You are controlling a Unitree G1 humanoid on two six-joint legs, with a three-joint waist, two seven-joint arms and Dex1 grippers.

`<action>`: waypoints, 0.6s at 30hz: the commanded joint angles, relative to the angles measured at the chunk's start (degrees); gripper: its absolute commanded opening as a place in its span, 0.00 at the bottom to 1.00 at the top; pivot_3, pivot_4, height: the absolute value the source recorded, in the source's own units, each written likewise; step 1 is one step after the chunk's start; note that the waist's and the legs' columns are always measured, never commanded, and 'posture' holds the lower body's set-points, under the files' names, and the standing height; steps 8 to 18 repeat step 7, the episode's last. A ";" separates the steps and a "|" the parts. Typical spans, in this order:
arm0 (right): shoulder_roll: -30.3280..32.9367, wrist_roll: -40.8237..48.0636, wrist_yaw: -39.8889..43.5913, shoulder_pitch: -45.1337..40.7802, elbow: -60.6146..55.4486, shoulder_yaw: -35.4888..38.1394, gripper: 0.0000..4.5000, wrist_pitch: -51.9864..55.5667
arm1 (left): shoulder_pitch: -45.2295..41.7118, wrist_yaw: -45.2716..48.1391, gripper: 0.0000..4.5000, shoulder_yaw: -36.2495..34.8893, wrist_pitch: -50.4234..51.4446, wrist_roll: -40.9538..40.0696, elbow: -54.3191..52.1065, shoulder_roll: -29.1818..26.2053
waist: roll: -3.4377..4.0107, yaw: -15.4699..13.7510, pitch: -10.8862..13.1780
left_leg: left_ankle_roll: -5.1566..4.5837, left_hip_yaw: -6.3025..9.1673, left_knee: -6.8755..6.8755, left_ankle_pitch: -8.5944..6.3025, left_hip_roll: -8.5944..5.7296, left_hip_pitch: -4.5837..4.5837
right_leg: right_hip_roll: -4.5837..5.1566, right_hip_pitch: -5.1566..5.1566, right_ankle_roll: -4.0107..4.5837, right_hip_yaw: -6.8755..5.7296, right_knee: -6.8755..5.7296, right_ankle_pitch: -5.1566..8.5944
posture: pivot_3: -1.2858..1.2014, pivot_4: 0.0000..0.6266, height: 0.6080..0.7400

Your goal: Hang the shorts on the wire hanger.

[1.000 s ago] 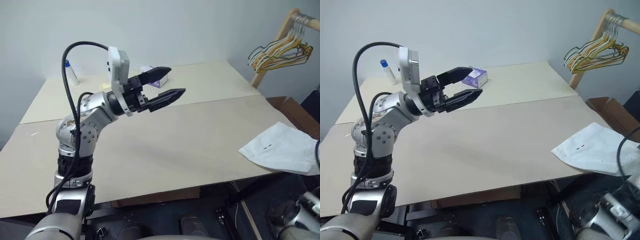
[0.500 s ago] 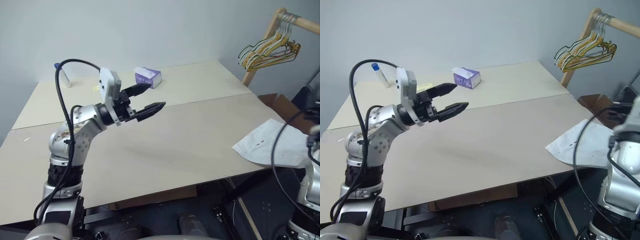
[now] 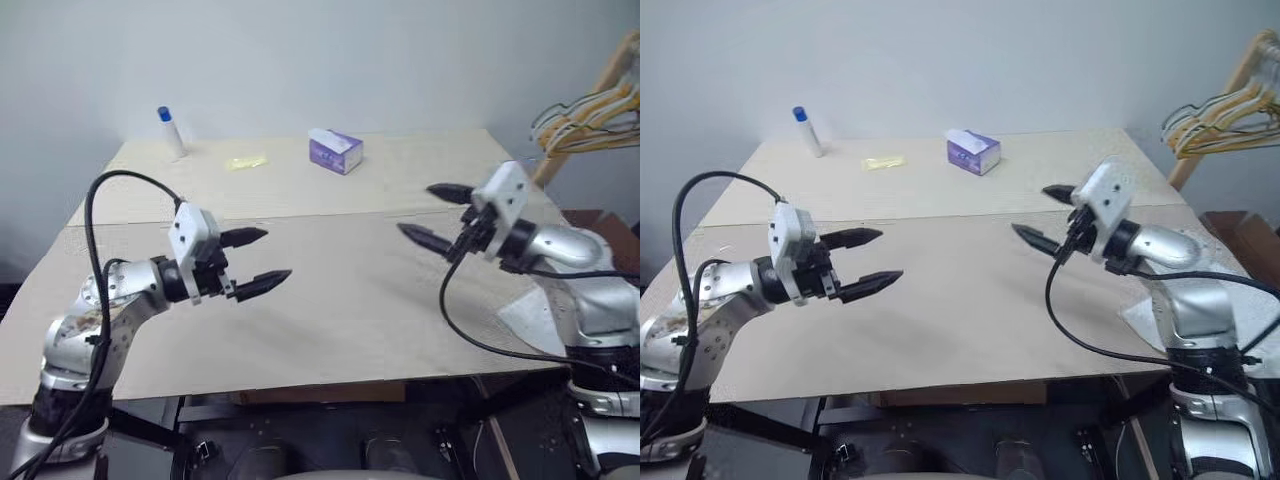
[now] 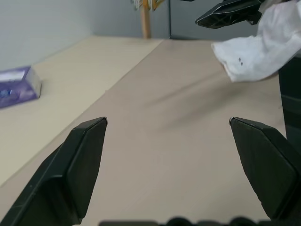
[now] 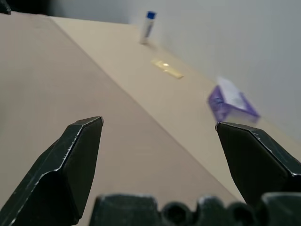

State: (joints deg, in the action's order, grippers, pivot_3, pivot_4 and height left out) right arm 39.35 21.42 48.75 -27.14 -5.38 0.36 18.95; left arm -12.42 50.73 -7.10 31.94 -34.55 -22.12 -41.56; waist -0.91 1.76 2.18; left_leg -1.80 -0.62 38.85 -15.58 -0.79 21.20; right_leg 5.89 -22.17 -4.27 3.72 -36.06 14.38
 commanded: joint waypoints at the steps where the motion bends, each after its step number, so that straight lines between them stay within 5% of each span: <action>1: -0.40 -0.85 2.45 -2.06 0.46 -0.55 0.99 -2.73 | 1.09 -1.04 1.00 -1.43 -2.09 1.36 -2.00 -0.25 | -0.04 -1.58 0.08 | 0.00 0.00 0.01 0.00 0.01 0.02 | 0.00 -0.01 0.00 -0.01 0.00 0.00 | 0.55 0.02 1.00; 18: 0.37 -1.60 4.24 -0.73 -0.38 -0.71 0.99 -2.81 | 1.38 -0.05 1.00 -1.29 -1.45 0.07 -2.35 -0.24 | -0.26 -3.60 0.22 | 0.03 0.07 0.01 0.00 0.00 0.14 | 0.11 -0.05 0.07 -0.17 0.08 -0.03 | 0.55 0.02 1.00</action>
